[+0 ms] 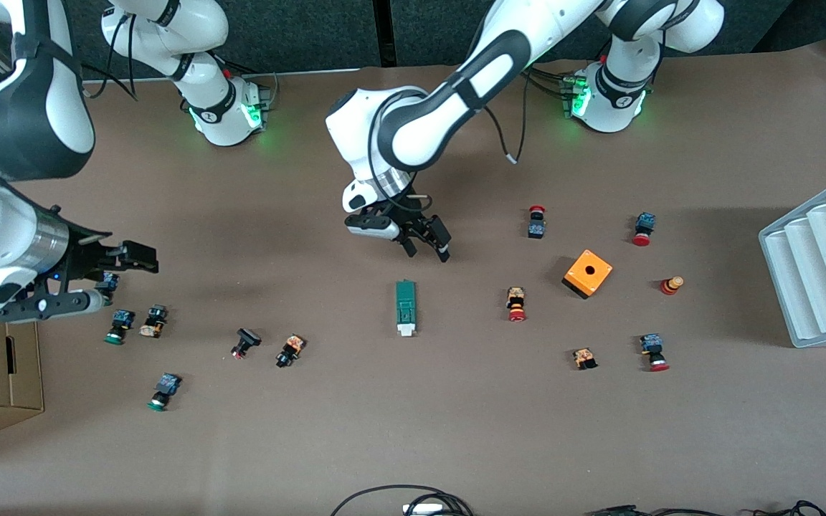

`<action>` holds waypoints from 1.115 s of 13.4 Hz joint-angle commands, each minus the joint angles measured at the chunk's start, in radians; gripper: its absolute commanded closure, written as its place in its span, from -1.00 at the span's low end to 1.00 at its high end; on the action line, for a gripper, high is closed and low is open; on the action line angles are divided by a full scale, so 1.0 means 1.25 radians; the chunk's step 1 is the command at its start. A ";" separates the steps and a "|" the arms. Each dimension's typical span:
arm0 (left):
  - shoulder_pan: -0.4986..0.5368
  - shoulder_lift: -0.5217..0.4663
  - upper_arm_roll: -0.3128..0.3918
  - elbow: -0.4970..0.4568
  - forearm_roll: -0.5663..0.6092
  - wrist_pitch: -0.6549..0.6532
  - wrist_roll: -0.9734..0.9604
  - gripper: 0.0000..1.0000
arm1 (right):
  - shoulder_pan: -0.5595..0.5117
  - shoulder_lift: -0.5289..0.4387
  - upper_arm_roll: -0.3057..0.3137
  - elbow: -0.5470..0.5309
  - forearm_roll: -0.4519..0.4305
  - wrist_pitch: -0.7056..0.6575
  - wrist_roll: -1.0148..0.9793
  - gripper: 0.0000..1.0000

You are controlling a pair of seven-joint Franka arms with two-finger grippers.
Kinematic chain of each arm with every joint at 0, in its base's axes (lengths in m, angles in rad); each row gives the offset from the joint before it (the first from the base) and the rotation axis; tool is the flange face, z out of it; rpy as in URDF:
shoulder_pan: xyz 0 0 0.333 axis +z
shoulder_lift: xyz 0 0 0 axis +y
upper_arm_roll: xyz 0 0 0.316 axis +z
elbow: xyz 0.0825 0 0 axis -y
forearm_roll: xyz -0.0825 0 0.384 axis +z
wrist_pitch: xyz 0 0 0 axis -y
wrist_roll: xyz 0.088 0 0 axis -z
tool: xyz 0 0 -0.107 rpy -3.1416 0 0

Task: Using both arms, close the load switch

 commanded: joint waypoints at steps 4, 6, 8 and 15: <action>0.100 -0.080 -0.001 0.015 -0.225 -0.012 0.302 -1.00 | -0.011 -0.058 0.034 -0.059 -0.042 0.006 0.038 -1.00; 0.153 -0.114 -0.001 0.015 -0.300 -0.014 0.398 -1.00 | -0.096 -0.050 0.095 -0.059 -0.040 0.013 0.021 -1.00; 0.189 -0.146 0.000 0.015 -0.333 -0.038 0.448 -1.00 | -0.117 -0.055 0.115 -0.059 -0.040 0.004 0.026 -1.00; 0.385 -0.231 0.005 0.051 -0.483 -0.134 0.509 -1.00 | -0.051 -0.060 0.061 -0.055 -0.039 -0.006 0.022 -1.00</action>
